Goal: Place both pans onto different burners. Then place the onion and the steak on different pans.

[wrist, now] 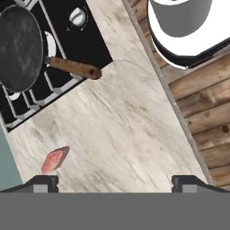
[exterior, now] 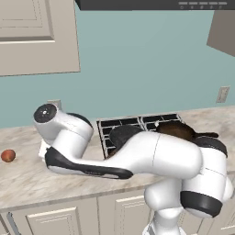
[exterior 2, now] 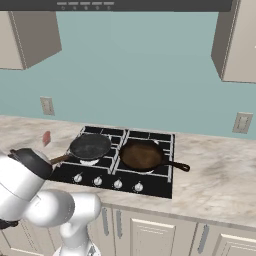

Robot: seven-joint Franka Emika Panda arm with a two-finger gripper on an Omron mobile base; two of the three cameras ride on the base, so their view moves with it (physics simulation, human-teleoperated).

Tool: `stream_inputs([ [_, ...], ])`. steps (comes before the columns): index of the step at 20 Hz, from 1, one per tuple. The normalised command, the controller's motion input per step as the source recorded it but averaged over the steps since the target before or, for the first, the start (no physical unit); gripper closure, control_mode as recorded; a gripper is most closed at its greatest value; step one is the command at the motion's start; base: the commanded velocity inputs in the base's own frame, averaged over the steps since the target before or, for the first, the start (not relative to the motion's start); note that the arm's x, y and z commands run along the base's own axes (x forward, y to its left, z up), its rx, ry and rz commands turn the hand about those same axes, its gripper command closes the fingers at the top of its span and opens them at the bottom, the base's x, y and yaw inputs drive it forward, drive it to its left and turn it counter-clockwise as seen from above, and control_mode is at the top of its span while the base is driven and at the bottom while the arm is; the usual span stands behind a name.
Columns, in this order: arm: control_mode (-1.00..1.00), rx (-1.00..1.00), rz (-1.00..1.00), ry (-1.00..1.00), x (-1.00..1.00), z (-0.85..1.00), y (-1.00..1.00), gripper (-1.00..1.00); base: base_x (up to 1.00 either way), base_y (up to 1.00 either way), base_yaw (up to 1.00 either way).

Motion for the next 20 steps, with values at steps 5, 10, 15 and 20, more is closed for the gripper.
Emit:
stream_inputs([
  [5, -1.00, -0.09, -0.10, -0.14, 0.00, 0.00, 0.01, -1.00, 0.00, 0.00, 0.00],
  [10, -1.00, -0.07, -0.12, -0.11, 0.00, 0.00, 0.04, -1.00, 0.00, 0.00, 0.00],
  [15, -1.00, -0.01, -0.12, -0.11, 0.00, 0.00, 0.13, -1.00, 0.00, 0.00, 0.00],
  [20, -1.00, 0.02, -0.14, -0.02, 0.07, -0.01, -0.01, -1.00, 0.00, 0.00, 0.00],
])
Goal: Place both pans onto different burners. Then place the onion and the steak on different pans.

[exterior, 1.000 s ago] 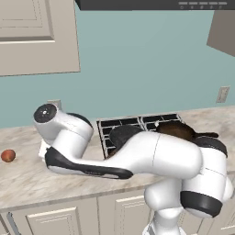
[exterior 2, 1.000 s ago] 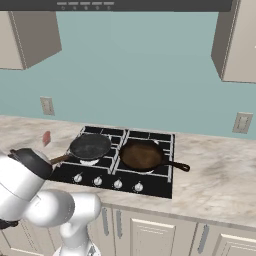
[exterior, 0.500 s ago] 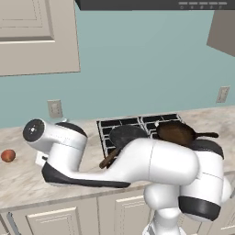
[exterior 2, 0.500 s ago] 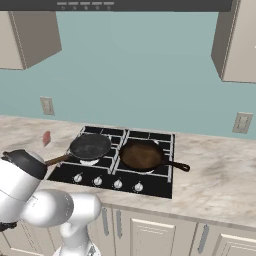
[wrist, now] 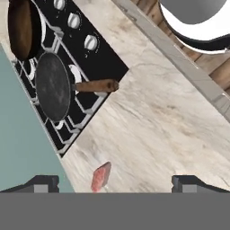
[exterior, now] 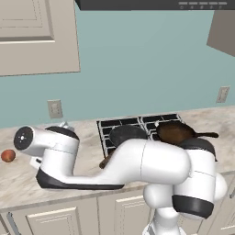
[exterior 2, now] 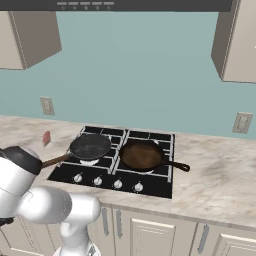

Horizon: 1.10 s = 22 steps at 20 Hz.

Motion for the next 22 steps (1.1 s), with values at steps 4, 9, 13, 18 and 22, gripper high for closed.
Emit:
stream_inputs([
  [4, -1.00, 0.13, -0.15, 0.00, 0.17, -0.03, -0.12, -1.00, 0.00, 0.00, 0.00],
  [9, -1.00, 0.18, -0.13, 0.00, 0.28, -0.06, -0.14, -1.00, 0.00, 0.00, 0.00],
  [13, -1.00, 0.17, -0.11, 0.00, 0.23, -0.11, -0.02, -1.00, 0.00, 0.00, 0.00],
  [18, -1.00, 0.16, -0.09, 0.01, 0.18, -0.11, 0.02, -1.00, 0.00, 0.00, 0.00],
  [22, -1.00, 0.15, -0.09, 0.01, 0.11, -0.08, 0.10, -1.00, 0.00, 0.00, 0.00],
])
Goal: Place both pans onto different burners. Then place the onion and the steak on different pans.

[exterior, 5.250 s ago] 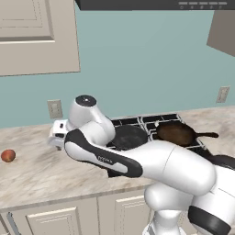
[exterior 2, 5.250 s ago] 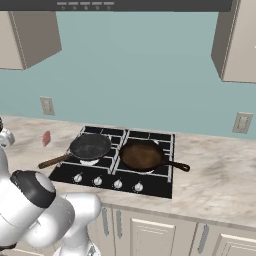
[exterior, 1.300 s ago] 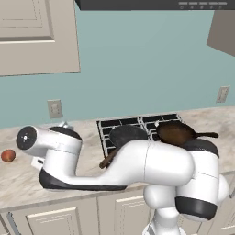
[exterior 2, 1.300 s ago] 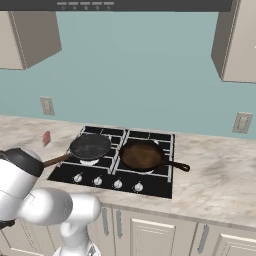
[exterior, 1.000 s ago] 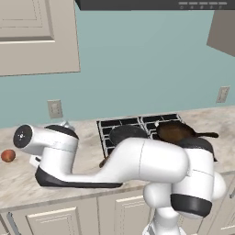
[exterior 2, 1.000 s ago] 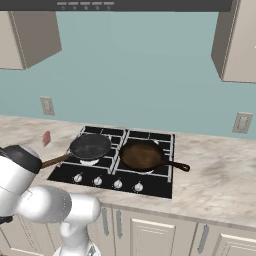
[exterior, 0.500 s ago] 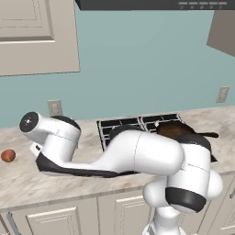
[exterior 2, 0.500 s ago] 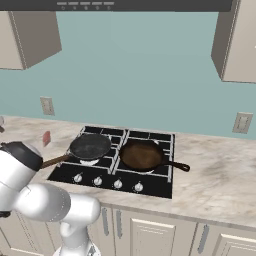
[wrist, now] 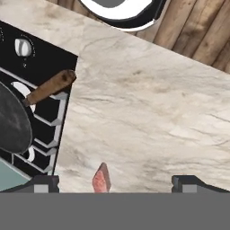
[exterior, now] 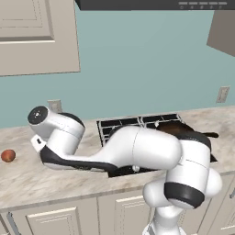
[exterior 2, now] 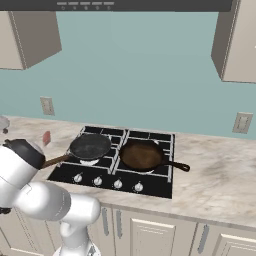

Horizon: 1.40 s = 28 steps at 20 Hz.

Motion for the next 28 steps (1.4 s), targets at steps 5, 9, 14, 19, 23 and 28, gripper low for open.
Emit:
stream_inputs([
  [5, -1.00, 0.12, -0.07, 0.01, 0.02, -0.04, 0.23, -1.00, 0.00, 0.00, 0.00],
  [9, -1.00, 0.10, -0.04, 0.04, 0.00, 0.00, 0.28, -1.00, 0.00, 0.00, 0.00],
  [14, -1.00, 0.08, -0.03, 0.02, 0.00, 0.00, 0.30, -1.00, 0.00, 0.00, 0.00],
  [19, -1.00, 0.07, -0.04, 0.00, 0.00, -0.02, 0.19, -1.00, 0.00, 0.00, 0.00],
  [23, -1.00, 0.06, -0.05, 0.00, 0.00, -0.04, 0.14, -1.00, 0.00, 0.00, 0.00],
  [28, -1.00, 0.06, -0.01, 0.00, 0.02, 0.00, 0.24, -1.00, 0.00, 0.00, 0.00],
])
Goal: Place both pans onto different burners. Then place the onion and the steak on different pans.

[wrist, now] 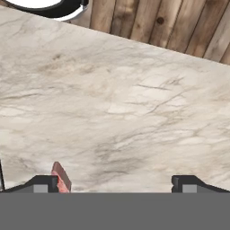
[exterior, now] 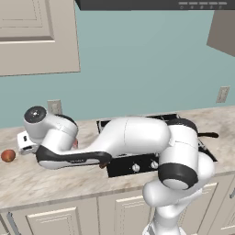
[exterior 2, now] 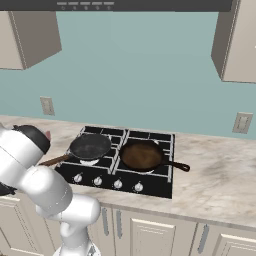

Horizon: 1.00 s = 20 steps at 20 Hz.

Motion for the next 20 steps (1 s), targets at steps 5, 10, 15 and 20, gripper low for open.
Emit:
stream_inputs([
  [5, -1.00, 0.06, 0.00, 0.02, 0.00, 0.00, 0.19, -1.00, 0.00, 0.00, 0.00],
  [10, -1.00, 0.06, 0.00, 0.00, 0.00, 0.00, 0.05, -1.00, 0.00, 0.00, 0.00],
  [15, -1.00, 0.05, 0.04, 0.00, 0.00, 0.00, 0.00, -1.00, 0.00, 0.00, 0.00],
  [20, -1.00, 0.04, 0.08, 0.00, 0.00, 0.00, 0.00, -1.00, 0.00, 0.00, 0.00],
])
